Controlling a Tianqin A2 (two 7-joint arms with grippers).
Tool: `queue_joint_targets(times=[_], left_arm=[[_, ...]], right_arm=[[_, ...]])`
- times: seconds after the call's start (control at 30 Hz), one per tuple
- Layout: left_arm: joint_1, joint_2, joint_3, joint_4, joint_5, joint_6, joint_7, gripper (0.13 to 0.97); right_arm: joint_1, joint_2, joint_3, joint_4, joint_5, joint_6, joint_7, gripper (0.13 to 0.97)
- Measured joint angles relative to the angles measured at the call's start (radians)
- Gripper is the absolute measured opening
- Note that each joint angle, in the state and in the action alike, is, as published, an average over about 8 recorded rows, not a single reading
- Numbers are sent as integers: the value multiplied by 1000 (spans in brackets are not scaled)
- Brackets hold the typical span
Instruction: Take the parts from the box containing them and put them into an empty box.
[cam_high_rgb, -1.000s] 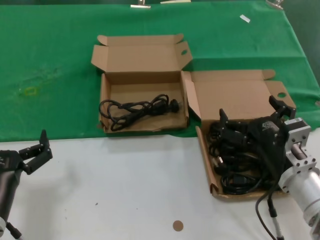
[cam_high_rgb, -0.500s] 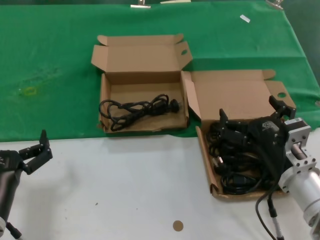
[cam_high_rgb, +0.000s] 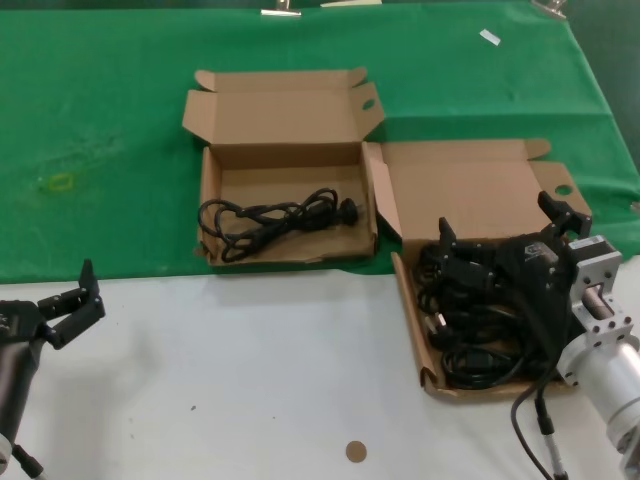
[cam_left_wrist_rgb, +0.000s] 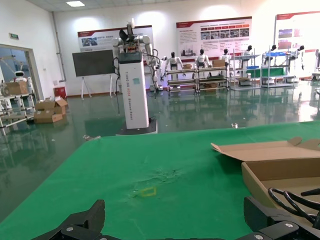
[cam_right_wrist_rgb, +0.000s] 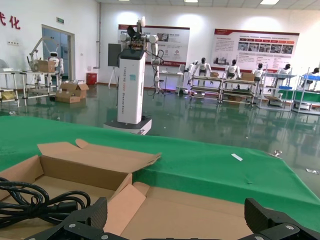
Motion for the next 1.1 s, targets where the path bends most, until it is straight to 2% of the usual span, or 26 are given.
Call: queue_joint_targets(times=[1.1], left_arm=[[0, 0, 0, 0, 0, 0, 0, 966]], right_arm=[[0, 0, 0, 0, 0, 0, 0, 966]])
